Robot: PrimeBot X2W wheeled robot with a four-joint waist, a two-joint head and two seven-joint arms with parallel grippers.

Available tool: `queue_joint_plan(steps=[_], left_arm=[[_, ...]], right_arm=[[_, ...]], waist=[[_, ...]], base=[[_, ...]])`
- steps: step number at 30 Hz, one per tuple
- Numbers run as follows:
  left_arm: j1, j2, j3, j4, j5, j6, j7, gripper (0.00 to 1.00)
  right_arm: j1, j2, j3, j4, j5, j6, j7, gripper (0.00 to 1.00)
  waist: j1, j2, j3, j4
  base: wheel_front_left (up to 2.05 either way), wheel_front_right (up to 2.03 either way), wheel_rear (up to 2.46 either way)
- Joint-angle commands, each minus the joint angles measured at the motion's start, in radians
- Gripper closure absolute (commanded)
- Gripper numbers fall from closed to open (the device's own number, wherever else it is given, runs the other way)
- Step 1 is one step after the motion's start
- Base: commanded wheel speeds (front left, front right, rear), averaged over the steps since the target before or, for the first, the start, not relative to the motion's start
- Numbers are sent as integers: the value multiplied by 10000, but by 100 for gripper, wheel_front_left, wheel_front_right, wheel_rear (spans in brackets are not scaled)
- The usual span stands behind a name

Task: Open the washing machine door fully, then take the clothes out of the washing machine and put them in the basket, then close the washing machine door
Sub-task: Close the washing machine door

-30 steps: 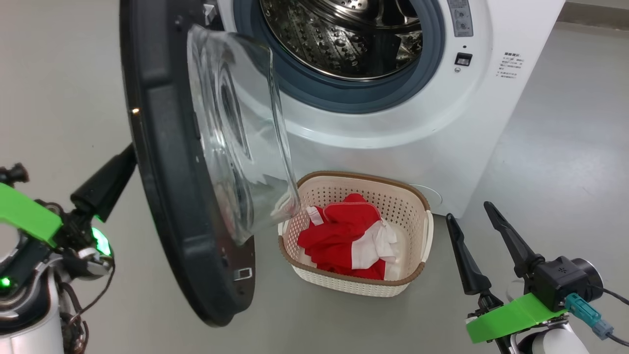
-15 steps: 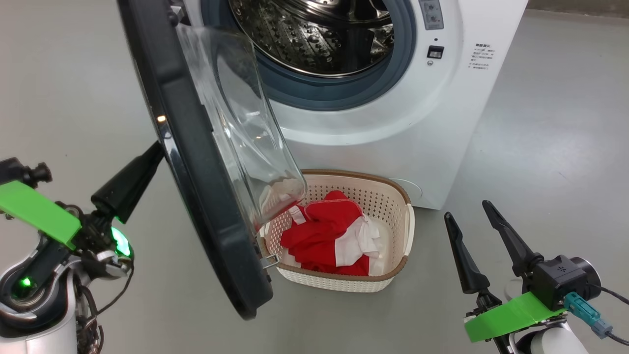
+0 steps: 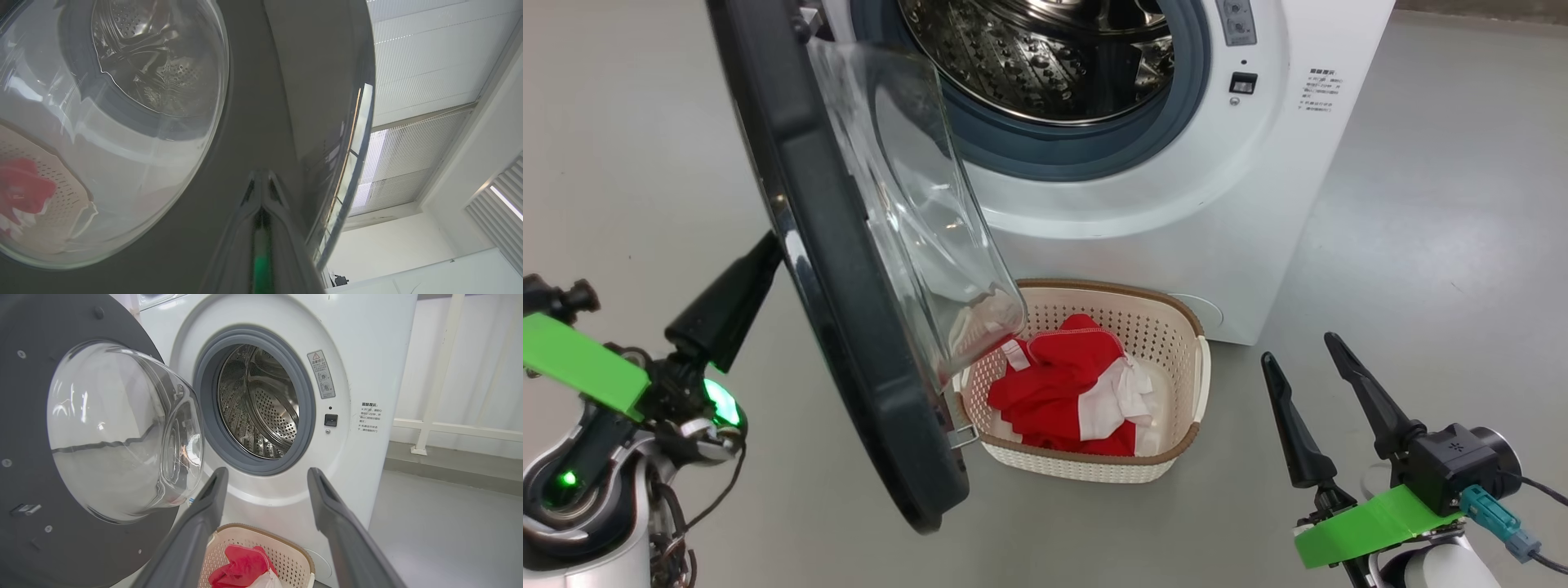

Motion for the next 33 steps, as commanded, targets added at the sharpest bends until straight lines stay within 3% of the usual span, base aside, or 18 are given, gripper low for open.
queue_joint_plan(steps=[1,6,11,15,25,29,33], left_arm=[[26,292,348,-342,51,-153,-35,0],[256,742,531,-476,1066,-654,-855,0],[762,1450,83,-631,3344,-1980,-2250,0],[1227,1834,-444,-781,5023,-2457,-3608,0],[2018,3370,-2467,-758,9061,-2574,-8236,0],[2250,3513,-2693,-256,10101,-2419,-9152,0],[2405,3339,-2724,-63,10452,-2192,-9493,0]], right_arm=[[-272,-59,251,-263,98,35,-65,0],[-309,-83,257,-234,156,35,-65,0],[-359,-76,271,-230,312,35,-65,0],[-405,-74,292,-218,334,35,-65,0],[-471,-67,274,-235,348,35,-65,0],[-456,-53,272,-220,354,35,-65,0],[-417,-33,248,-229,374,35,-65,0]], waist=[[0,0,-2,15],[0,0,29,17],[0,0,67,-69],[0,0,103,-196],[0,0,188,-438],[0,0,158,-526],[0,0,142,-552]], base=[[0,0,0],[0,0,0],[0,0,0],[0,0,0],[0,0,0],[0,0,0],[0,0,0]])
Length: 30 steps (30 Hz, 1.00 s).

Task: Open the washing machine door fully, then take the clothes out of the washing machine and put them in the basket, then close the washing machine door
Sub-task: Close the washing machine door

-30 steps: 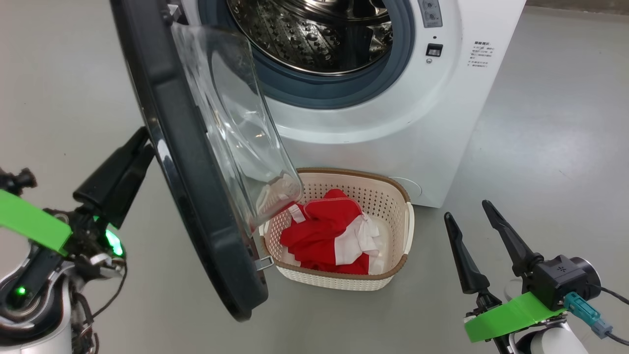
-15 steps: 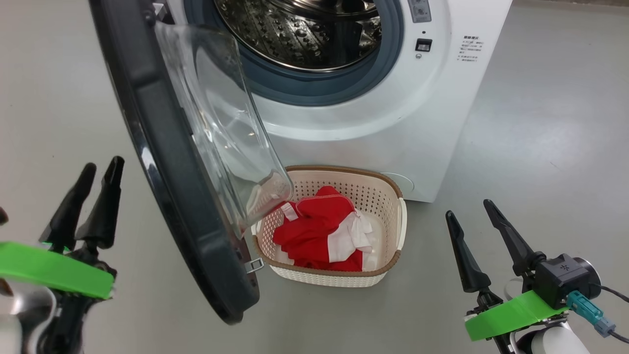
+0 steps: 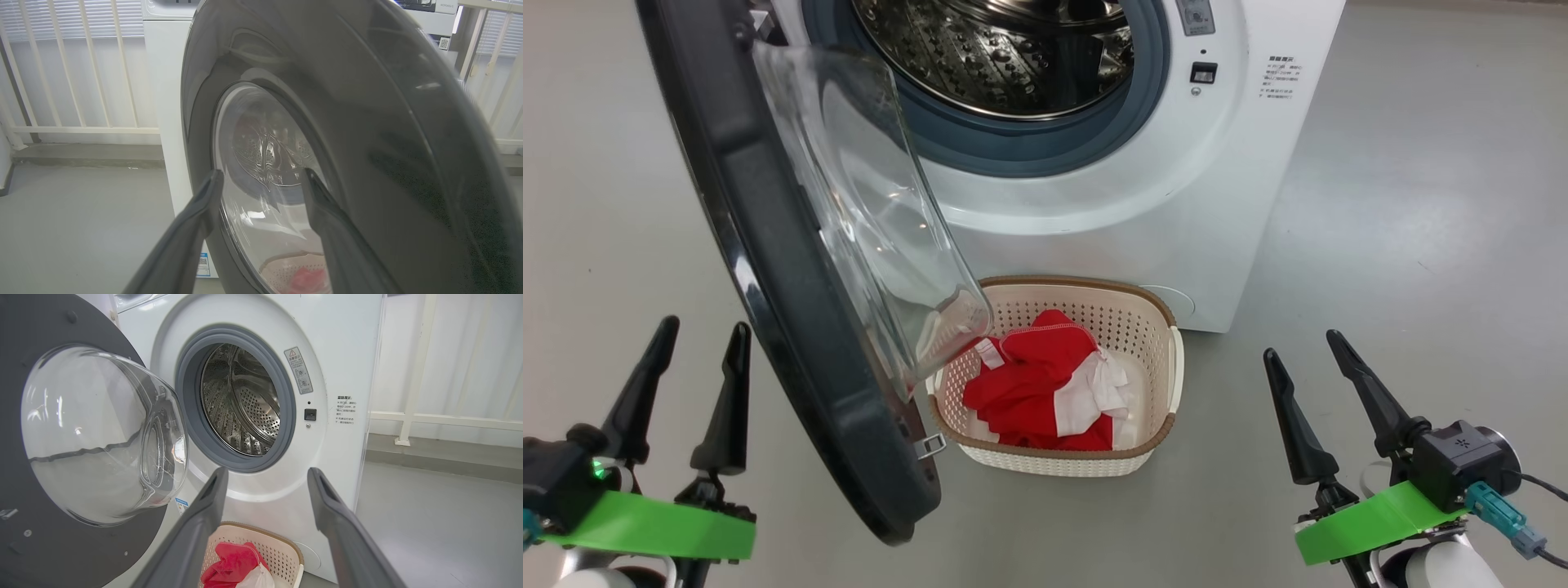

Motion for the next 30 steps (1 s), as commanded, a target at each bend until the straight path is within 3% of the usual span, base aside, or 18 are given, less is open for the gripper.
queue_joint_plan(steps=[1,12,30], left_arm=[[-113,211,388,-148,63,90,-143,0],[278,-169,557,-50,134,575,-298,0],[831,-665,286,225,252,926,-360,0]], right_arm=[[-365,-25,223,-239,89,35,-65,0],[-346,44,192,-232,142,35,-65,0],[-339,110,171,-221,102,35,-65,0]], waist=[[0,0,-13,8],[0,0,-114,-2],[0,0,-33,-32]], base=[[0,0,0],[0,0,0],[0,0,0]])
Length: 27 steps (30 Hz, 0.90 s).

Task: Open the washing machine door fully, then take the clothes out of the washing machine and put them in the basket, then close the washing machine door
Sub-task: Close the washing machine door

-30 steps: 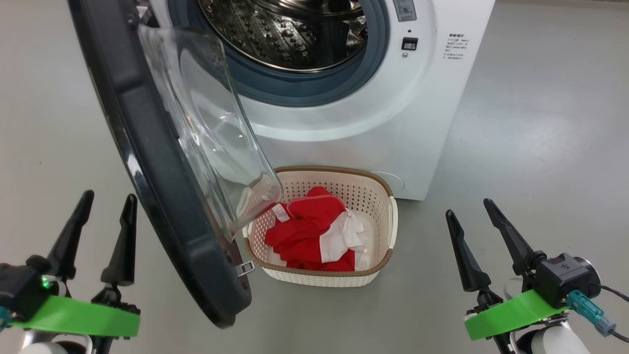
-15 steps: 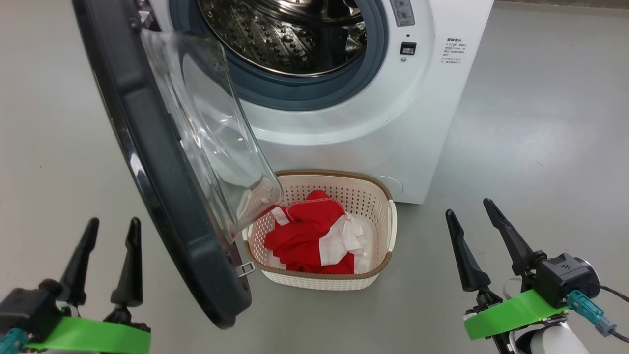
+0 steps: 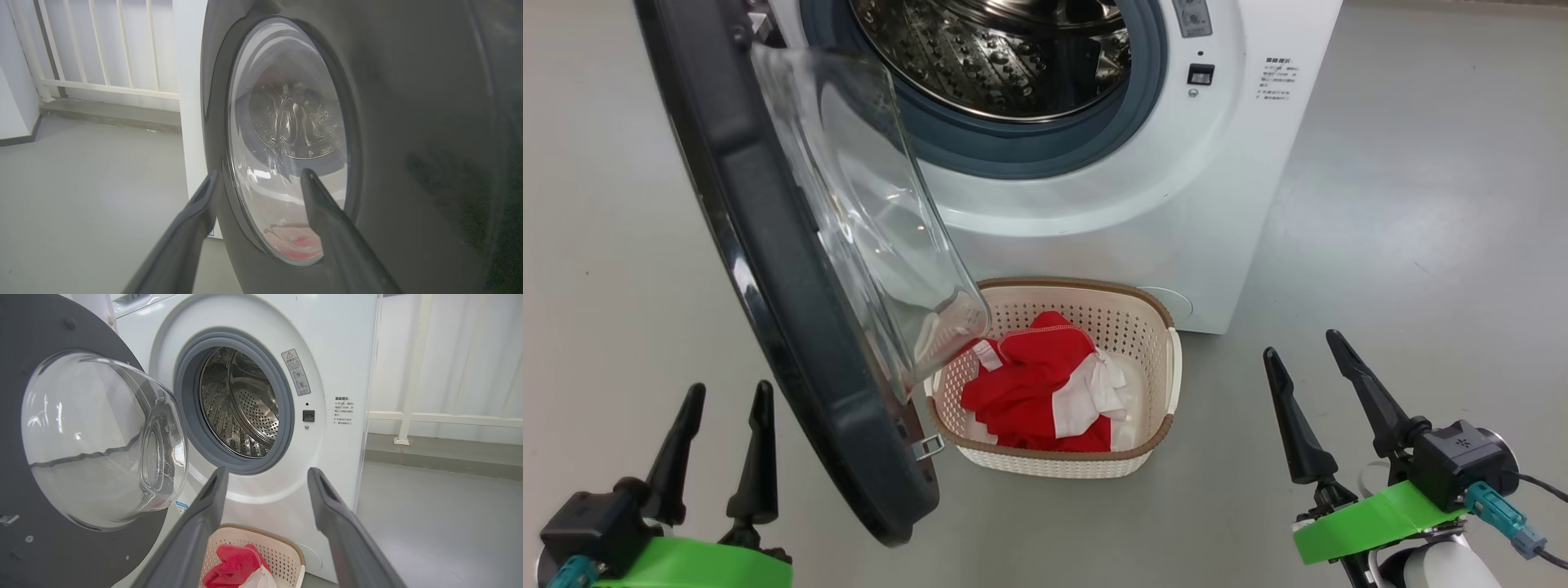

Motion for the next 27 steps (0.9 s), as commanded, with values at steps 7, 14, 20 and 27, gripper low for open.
queue_joint_plan(steps=[7,14,20,27], left_arm=[[-38,170,274,-33,131,157,-112,0],[-84,158,177,58,123,183,-107,0],[-105,184,87,25,64,159,-28,0],[-329,207,184,-211,-481,-173,145,58]], right_arm=[[-308,28,242,-163,48,35,-65,0],[-316,17,202,-173,5,35,-65,0],[-313,10,247,-149,-6,35,-65,0],[-365,-5,222,-155,-1,35,-65,0]], waist=[[0,0,-81,-62],[0,0,-73,-28],[0,0,-41,17],[0,0,46,83]], base=[[0,0,0],[0,0,0],[0,0,0],[0,0,0]])
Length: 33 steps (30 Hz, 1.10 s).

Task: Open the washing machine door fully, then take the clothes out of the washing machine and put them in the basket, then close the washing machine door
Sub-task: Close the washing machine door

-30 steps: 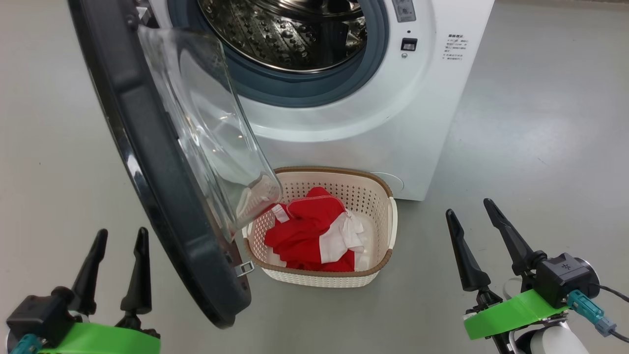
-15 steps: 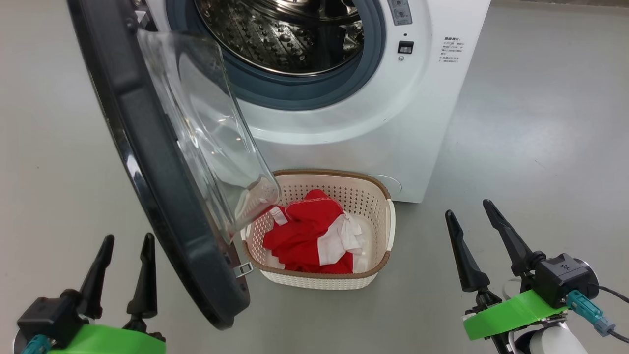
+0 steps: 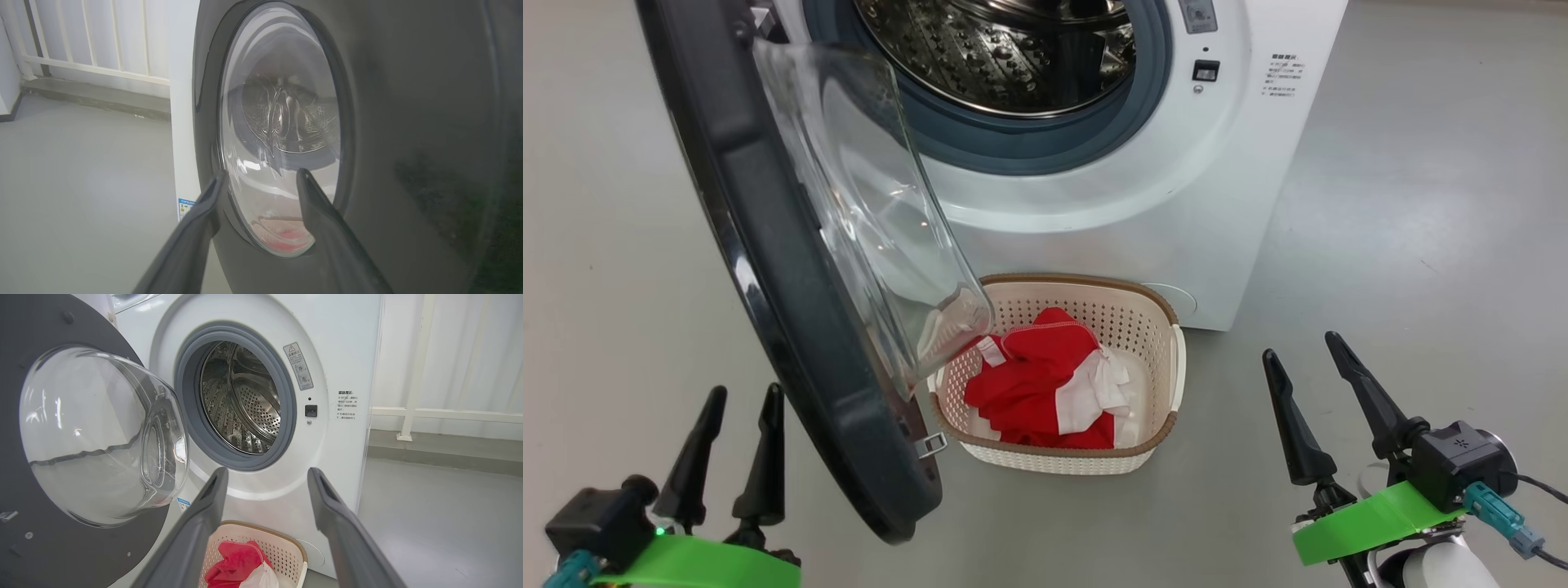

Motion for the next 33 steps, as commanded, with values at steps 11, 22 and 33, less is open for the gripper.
queue_joint_plan(steps=[11,22,33], left_arm=[[-1495,-360,1606,-576,-4354,-830,1313,100],[-2606,-892,3220,-1129,-9555,287,4159,100],[-2741,-868,3537,-2515,-11542,1779,5773,100]], right_arm=[[-470,-14,228,-218,6,35,-65,0],[-532,9,194,-234,104,35,-65,0],[-654,30,202,-264,179,35,-65,0]], waist=[[0,0,84,-15],[0,0,226,-149],[0,0,479,-360]], base=[[0,0,0],[0,0,0],[0,0,0]])
